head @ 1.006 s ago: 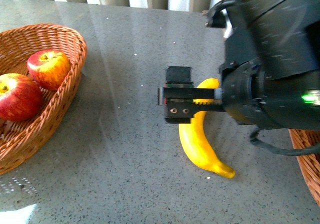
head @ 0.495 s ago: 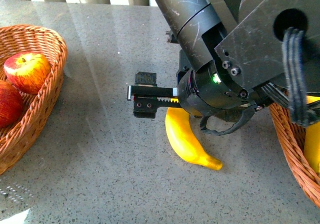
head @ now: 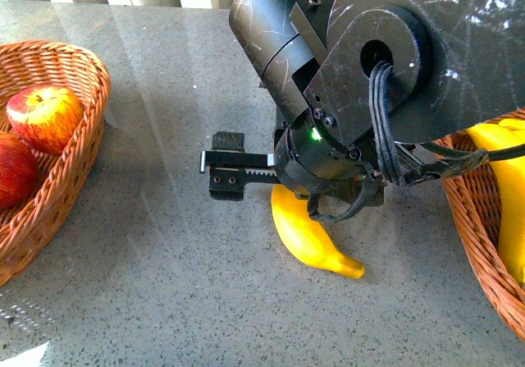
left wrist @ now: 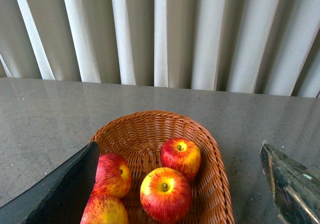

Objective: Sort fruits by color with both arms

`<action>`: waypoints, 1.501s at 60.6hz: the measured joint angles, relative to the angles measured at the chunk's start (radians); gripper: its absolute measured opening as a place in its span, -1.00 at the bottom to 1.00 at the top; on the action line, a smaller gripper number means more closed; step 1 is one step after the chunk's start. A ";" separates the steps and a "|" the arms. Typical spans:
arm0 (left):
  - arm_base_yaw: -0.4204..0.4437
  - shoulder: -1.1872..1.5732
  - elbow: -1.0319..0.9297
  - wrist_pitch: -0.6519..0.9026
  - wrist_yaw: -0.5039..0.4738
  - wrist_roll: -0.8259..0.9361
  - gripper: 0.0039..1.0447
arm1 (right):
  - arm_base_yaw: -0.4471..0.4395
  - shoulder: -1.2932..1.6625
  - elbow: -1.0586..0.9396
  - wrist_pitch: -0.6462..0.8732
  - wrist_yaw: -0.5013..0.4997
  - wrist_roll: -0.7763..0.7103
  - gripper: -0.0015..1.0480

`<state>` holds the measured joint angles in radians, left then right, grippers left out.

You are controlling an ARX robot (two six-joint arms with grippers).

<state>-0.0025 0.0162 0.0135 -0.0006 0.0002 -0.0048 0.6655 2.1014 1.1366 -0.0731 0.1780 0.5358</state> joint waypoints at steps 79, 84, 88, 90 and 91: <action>0.000 0.000 0.000 0.000 0.000 0.000 0.83 | -0.224 -0.615 -0.435 0.148 0.307 -0.106 -0.33; 0.000 0.000 0.000 0.000 0.000 0.000 0.83 | -0.270 -0.640 -0.478 0.143 0.311 -0.129 -0.33; 0.000 0.000 0.000 0.000 0.000 0.000 0.83 | -0.308 -0.651 -0.513 0.142 0.305 -0.140 -0.33; 0.000 0.000 0.000 0.000 0.000 0.000 0.83 | -0.325 -0.653 -0.529 0.141 0.304 -0.145 -0.33; 0.000 0.000 0.000 0.000 0.000 0.000 0.83 | -0.330 -0.654 -0.535 0.141 0.305 -0.146 -0.33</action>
<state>-0.0025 0.0162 0.0135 -0.0006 0.0002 -0.0048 0.3359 1.4475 0.6014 0.0681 0.4828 0.3897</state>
